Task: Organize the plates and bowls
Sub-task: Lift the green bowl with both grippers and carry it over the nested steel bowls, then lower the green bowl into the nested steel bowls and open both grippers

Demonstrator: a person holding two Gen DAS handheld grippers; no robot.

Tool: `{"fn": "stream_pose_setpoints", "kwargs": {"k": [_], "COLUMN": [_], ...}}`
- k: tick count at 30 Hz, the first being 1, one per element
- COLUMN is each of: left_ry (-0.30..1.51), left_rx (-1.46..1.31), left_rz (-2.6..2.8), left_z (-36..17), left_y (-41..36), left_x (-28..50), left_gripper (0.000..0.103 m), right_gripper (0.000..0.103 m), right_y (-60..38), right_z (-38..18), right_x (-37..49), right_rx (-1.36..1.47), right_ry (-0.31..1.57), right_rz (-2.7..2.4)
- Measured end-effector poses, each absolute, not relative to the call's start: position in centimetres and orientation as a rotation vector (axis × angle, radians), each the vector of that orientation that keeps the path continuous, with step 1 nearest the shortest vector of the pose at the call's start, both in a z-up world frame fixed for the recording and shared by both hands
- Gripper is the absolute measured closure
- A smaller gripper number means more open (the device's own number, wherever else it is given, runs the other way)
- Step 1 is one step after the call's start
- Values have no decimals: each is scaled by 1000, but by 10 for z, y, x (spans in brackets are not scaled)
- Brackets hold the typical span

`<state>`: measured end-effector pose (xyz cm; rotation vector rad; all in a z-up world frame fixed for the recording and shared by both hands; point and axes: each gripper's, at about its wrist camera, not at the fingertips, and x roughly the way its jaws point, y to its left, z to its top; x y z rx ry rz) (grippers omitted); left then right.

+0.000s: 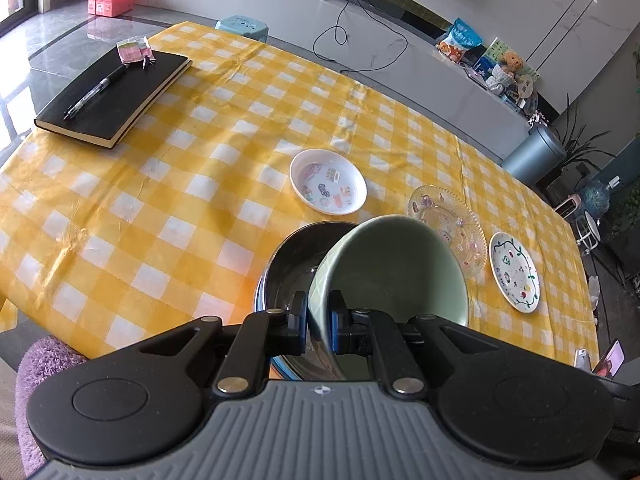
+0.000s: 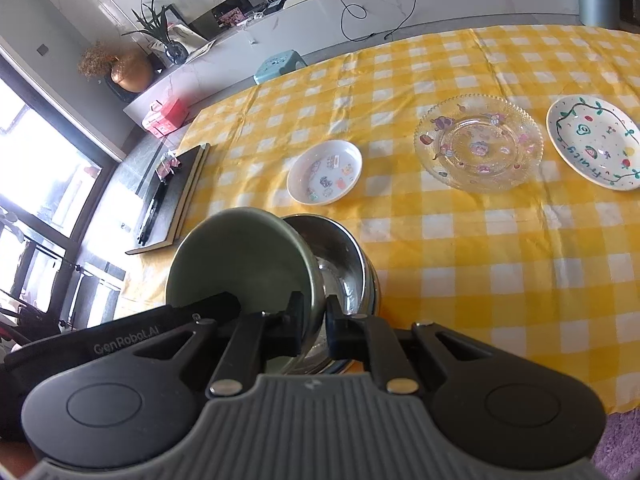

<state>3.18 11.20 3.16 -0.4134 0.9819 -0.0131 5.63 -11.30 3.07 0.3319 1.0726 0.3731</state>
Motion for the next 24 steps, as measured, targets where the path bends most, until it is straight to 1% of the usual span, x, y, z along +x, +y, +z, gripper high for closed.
{"fn": "stream_pose_setpoints", "kwargs": {"k": [13, 24], "left_ry": [1038, 1041], "left_rx": [-293, -194], "left_rz": [14, 21], "left_z": [19, 17], "left_y": [102, 96], "left_x": [41, 46], "left_gripper": [92, 92], "right_gripper": [97, 98], "right_y": [-100, -94], "right_z": [21, 15], "right_x": [61, 65], "right_rx": [166, 122], "right_ry": [1060, 1057], "right_rz": [369, 382]}}
